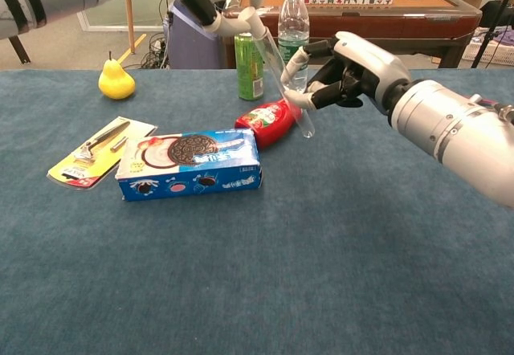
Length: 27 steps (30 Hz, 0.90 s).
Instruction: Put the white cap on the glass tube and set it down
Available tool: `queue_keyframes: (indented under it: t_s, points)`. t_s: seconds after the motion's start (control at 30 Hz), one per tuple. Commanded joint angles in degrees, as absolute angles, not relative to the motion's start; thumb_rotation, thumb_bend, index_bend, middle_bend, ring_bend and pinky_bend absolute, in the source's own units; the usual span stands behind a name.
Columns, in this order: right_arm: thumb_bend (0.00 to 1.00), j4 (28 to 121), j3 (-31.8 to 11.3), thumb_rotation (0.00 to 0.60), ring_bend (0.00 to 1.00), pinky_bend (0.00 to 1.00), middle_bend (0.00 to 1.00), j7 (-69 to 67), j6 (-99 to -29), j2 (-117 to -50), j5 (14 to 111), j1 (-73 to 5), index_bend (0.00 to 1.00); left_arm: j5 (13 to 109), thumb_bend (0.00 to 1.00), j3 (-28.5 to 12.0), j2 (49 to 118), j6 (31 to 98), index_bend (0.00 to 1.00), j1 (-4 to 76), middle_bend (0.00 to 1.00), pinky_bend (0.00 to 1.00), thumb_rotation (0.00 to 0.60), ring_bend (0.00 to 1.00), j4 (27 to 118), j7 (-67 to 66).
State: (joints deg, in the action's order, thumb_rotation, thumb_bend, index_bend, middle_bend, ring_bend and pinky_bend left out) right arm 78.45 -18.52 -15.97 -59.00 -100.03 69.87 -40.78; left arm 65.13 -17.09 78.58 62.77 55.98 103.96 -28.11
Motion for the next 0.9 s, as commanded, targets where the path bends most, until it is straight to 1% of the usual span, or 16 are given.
queue_keyframes:
  t_s: [0.03,0.8,0.87,0.9]
  points:
    - [0.5,78.4,-18.6,0.6,1.0,1.0,1.0,-16.2,-58.9,-100.1,69.9,-40.8,0.9,64.9,0.27,-17.0,78.6,62.7,0.59,56.0,0.97,1.0,0.6,1.0,103.9,-28.4]
    - [0.52,78.0,-18.9,0.6,1.0,1.0,1.0,-18.2,-58.9,-101.2,71.1,-41.4,0.91,63.3,0.27,-16.5,79.7,61.7,0.59,57.0,0.97,1.0,0.6,1.0,103.6,-29.4]
    - [0.52,77.9,-18.7,0.6,1.0,1.0,1.0,-17.5,-58.7,-101.0,71.1,-41.4,0.91,63.1,0.27,-16.5,79.6,61.7,0.57,56.9,0.97,1.0,0.6,1.0,103.5,-29.4]
    - [0.52,77.9,-18.5,0.6,1.0,1.0,1.0,-16.9,-58.4,-100.6,71.1,-41.5,0.91,62.8,0.27,-16.5,79.5,61.7,0.54,56.9,0.97,1.0,0.6,1.0,103.4,-29.5]
